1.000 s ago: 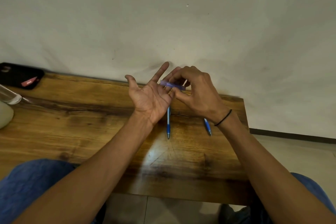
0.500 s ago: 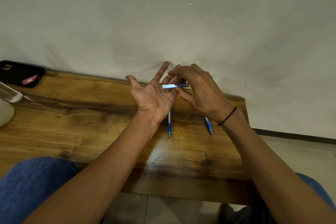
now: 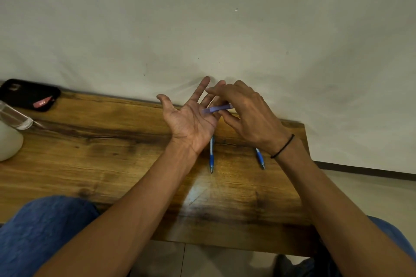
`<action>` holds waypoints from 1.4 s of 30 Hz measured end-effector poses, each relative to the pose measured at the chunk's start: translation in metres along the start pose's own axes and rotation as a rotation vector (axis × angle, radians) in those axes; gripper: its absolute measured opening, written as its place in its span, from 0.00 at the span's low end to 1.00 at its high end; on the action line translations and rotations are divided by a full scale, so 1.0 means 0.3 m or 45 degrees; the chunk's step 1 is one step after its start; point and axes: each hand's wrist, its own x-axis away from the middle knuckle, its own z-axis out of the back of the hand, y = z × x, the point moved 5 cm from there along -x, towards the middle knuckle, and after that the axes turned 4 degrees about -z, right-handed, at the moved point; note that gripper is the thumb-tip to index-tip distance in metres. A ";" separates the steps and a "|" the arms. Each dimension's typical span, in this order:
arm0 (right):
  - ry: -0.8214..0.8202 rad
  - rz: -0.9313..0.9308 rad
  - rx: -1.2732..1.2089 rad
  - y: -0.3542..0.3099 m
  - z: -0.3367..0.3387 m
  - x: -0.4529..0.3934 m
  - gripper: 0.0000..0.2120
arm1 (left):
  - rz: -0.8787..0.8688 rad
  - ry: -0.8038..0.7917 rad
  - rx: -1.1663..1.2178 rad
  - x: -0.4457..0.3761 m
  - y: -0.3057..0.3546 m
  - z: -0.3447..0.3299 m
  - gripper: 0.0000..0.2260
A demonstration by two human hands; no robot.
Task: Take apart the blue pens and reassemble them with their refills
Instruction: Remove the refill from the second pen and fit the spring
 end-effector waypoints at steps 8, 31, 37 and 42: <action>-0.017 0.076 0.072 0.000 0.000 0.002 0.09 | -0.035 0.017 -0.059 0.003 0.013 0.000 0.52; -0.008 0.099 0.167 -0.038 -0.003 0.009 0.11 | -0.030 0.014 -0.038 0.017 0.021 -0.016 0.52; 0.009 0.079 0.154 -0.041 0.002 0.010 0.12 | -0.011 -0.019 0.003 0.014 0.021 -0.021 0.52; -0.004 0.080 0.183 -0.030 -0.007 0.008 0.08 | -0.013 -0.052 0.020 0.006 0.023 -0.018 0.52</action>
